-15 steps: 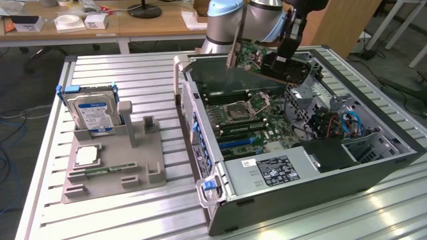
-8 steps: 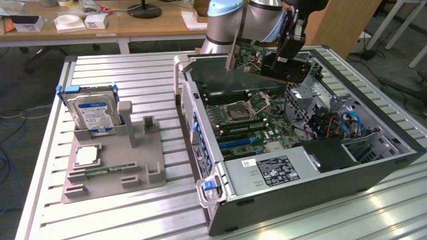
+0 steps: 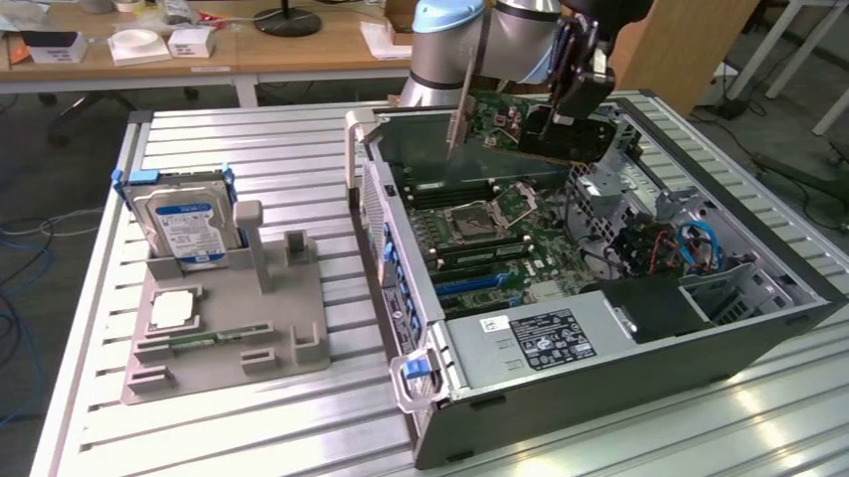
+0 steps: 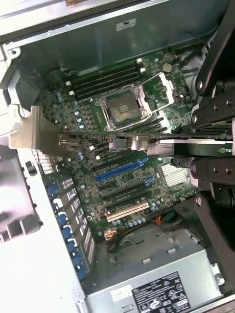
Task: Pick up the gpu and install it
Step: 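Insert the gpu into the slot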
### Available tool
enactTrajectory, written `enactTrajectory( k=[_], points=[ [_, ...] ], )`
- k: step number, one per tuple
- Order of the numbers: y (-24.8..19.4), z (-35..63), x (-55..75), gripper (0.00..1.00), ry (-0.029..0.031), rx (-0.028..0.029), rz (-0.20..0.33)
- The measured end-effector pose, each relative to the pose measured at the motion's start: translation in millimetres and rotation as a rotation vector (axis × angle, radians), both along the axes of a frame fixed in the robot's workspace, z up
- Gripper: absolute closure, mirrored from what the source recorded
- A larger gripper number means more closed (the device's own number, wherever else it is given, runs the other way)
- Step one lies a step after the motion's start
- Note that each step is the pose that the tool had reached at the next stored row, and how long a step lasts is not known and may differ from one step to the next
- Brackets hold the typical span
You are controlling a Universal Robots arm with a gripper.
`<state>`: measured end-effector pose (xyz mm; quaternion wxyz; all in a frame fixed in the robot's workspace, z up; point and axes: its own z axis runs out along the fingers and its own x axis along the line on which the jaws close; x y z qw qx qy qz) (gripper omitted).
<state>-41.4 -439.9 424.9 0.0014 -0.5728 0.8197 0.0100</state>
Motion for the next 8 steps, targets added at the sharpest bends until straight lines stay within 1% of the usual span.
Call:
enactTrajectory(
  k=[8],
  points=[
    [0.0, -0.9, 0.0, 0.73, 0.0001, -0.0001, 0.14]
  ],
)
